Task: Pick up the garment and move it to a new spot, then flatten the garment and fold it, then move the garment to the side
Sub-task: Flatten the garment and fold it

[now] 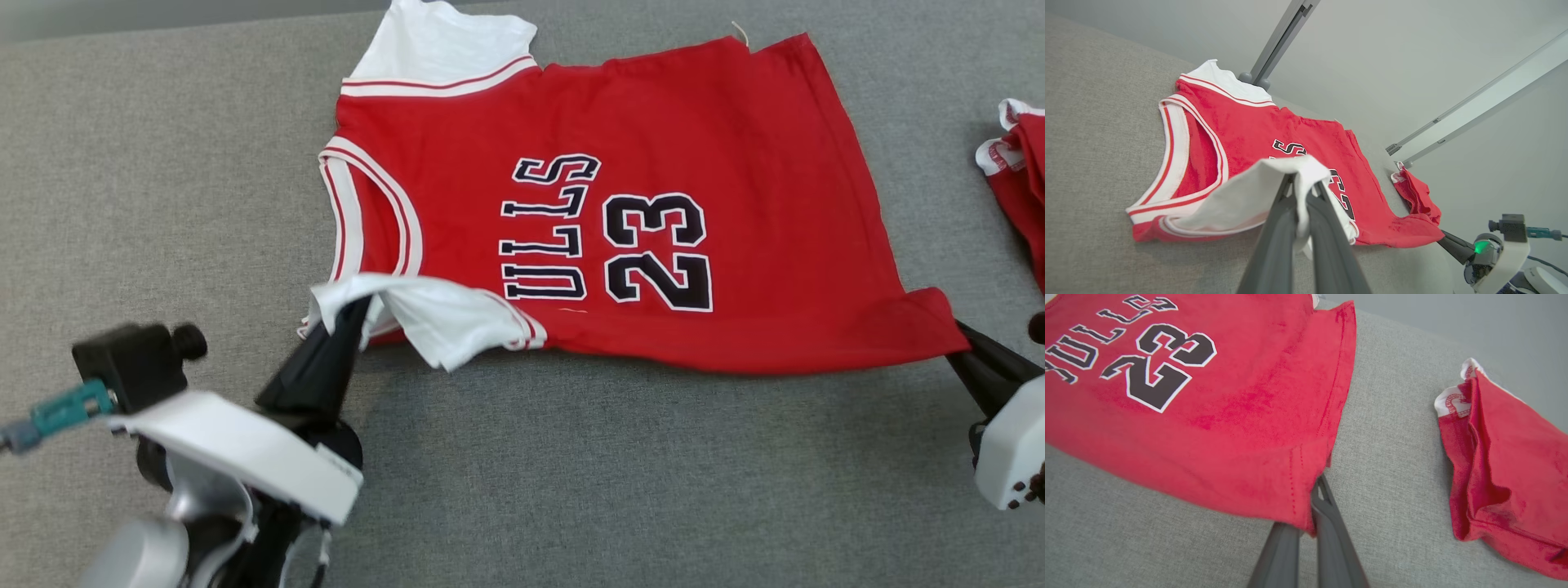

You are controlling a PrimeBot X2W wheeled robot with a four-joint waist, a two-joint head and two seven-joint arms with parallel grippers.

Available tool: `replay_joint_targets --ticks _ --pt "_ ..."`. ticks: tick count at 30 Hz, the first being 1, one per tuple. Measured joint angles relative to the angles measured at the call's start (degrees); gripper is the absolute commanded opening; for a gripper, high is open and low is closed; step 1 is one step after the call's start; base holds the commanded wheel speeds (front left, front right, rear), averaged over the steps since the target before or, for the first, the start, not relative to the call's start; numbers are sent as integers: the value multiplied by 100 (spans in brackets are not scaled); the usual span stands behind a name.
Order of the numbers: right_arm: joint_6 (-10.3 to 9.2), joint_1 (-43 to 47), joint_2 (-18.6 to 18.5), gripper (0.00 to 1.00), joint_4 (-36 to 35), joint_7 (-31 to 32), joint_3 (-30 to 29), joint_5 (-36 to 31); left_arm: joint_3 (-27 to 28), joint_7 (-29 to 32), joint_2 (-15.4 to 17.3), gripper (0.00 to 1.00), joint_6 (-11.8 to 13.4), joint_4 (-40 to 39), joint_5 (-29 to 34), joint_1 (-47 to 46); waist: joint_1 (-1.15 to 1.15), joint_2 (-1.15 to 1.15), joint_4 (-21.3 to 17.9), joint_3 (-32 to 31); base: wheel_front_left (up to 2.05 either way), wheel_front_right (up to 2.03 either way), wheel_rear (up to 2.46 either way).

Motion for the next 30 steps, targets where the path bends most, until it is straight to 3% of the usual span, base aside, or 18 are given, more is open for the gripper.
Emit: replay_joint_targets --ticks 9,16,22,30 --pt "0 -1079 -481 0 54 1182 994 561 1 766 131 0 -7 992 -118 -1318 0 0 16 246 0 0 0" --pt "0 -1957 -853 0 275 2161 1403 1047 -208 976 -45 0 -260 1951 -138 -2113 0 0 28 410 0 0 0" --pt "0 -2307 -832 0 460 2461 1700 1112 -293 1029 -57 0 -378 2584 -38 -2483 0 0 16 480 0 0 0" --pt "0 -2905 -571 0 980 2377 2100 1043 -324 912 -123 0 -560 3316 53 -2879 0 0 -5 580 0 0 0"
